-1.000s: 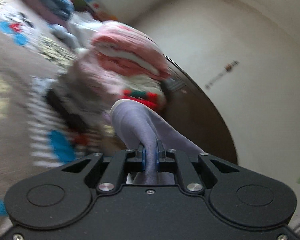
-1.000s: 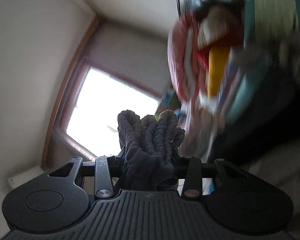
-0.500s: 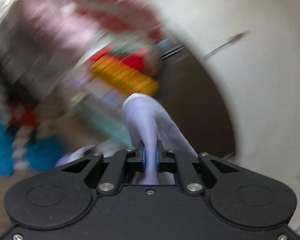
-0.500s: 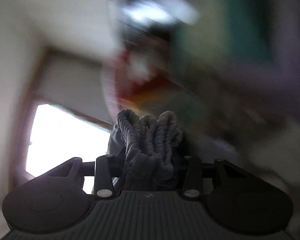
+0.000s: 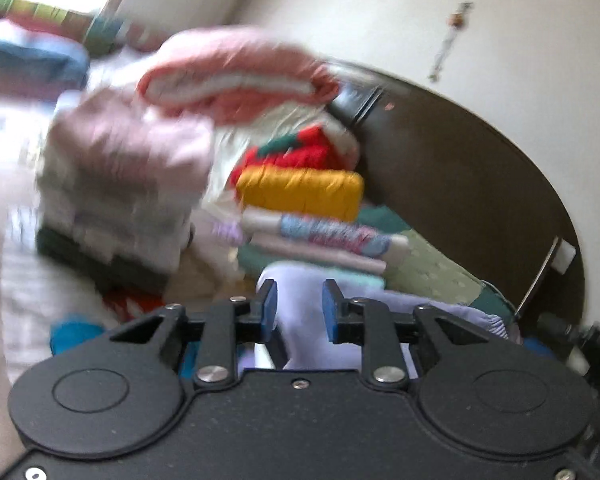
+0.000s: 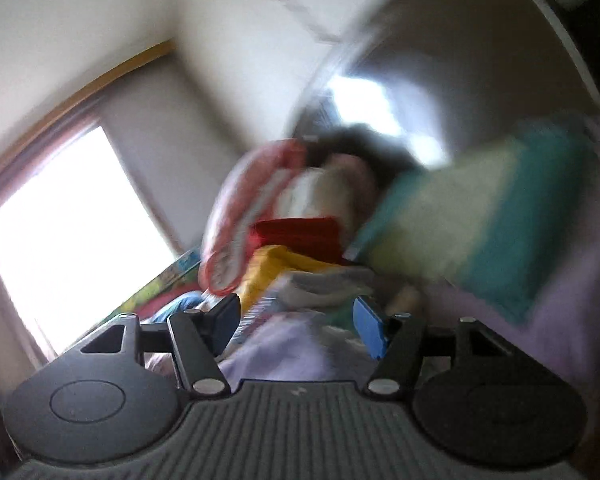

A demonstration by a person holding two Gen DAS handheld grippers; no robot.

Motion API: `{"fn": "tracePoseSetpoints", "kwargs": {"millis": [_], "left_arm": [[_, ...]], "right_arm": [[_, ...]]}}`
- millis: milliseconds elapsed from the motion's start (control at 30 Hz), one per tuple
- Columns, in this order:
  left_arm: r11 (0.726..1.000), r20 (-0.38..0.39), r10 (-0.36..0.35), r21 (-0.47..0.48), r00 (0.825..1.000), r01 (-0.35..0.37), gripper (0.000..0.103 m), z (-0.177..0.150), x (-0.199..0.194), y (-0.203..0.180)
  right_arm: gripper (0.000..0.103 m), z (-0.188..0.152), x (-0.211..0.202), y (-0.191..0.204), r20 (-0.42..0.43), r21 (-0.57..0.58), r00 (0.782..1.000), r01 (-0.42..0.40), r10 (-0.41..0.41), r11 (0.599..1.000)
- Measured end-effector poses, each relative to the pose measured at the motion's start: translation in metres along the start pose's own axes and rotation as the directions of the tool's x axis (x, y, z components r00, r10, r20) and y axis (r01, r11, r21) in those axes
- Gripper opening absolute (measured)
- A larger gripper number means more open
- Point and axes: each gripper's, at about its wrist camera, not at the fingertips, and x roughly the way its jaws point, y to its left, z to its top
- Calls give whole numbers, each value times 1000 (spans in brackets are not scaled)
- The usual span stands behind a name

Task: Fold clothes
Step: 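Carry the folded sweatpants with both tools toward the clothes stack by the headboard, then lower the sweatpants onto the folded clothes stack and open both tools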

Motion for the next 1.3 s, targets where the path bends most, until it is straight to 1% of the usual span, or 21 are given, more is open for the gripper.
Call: {"fn": "tracePoseSetpoints", "kwargs": {"millis": [67, 133, 167, 200, 233, 267, 300, 367, 500, 600, 667, 733, 800, 833, 867, 900, 933, 967, 1100, 1200, 1300], "left_arm": [[995, -5, -19, 99, 1000, 19, 21, -3, 9, -16], [977, -28, -38, 208, 999, 43, 33, -10, 22, -35], [964, -40, -46, 261, 998, 55, 46, -14, 28, -44], [947, -52, -54, 313, 997, 67, 55, -18, 34, -53], [933, -84, -50, 353, 995, 76, 60, -25, 43, -58], [908, -130, -31, 411, 991, 82, 65, -38, 53, -62], [878, -175, -7, 471, 984, 90, 66, -52, 63, -67], [826, -155, 11, 558, 988, 79, 66, -72, 71, -74], [861, -153, 2, 502, 988, 76, 70, -65, 67, -65], [888, -153, -5, 454, 988, 74, 70, -59, 64, -57], [907, -107, -11, 418, 994, 55, 69, -53, 45, -55], [922, -46, -10, 387, 999, 27, 69, -48, 31, -50], [922, -82, 6, 386, 997, 27, 69, -57, 37, -44], [922, -102, 14, 387, 995, 27, 69, -61, 40, -41], [921, -123, 22, 388, 992, 28, 73, -66, 43, -38], [921, -143, 30, 388, 989, 29, 73, -71, 47, -35], [931, -146, 26, 364, 989, 29, 74, -70, 46, -31], [930, -140, 27, 368, 990, 26, 74, -69, 43, -33], [934, -119, 30, 356, 993, 15, 74, -61, 25, -39], [944, -107, 30, 330, 994, 7, 73, -56, 10, -39], [953, -109, 37, 304, 993, -2, 73, -53, -6, -39]], "right_arm": [[64, 2, 17, 27, -35, -139, 999, -36, 32, 990], [63, -2, 39, 46, -91, -259, 995, -66, 44, 964], [63, -7, 51, 47, -127, -304, 992, -57, 19, 951], [64, -18, 65, 40, -173, -343, 984, -27, -35, 939], [65, -28, 79, 33, -216, -383, 972, 1, -90, 924], [67, -39, 93, 26, -257, -424, 955, 26, -147, 906], [68, -47, 103, 18, -285, -452, 940, 43, -190, 891], [69, -54, 102, 2, -290, -436, 938, 46, -189, 899], [69, -40, 97, -8, -299, -361, 948, -11, -105, 932], [70, -30, 84, 8, -263, -346, 964, -52, -44, 937], [77, -29, 63, 24, -228, -365, 974, -68, -18, 929], [82, -29, 53, 40, -204, -413, 979, -81, -5, 907], [84, -40, 69, 40, -282, -424, 958, -82, -45, 902], [87, -50, 83, 35, -349, -414, 934, -81, -76, 907], [87, -59, 88, 34, -372, -428, 924, -81, -93, 900], [87, -60, 87, 36, -364, -440, 927, -83, -93, 894], [87, -61, 85, 38, -356, -453, 930, -86, -92, 888], [87, -61, 82, 40, -348, -455, 934, -88, -85, 886], [86, -40, 61, 42, -313, -343, 950, -105, -8, 933], [87, -32, 45, 40, -294, -233, 956, -63, -8, 970], [94, -28, 26, 39, -284, -113, 959, -31, -2, 993]]}}
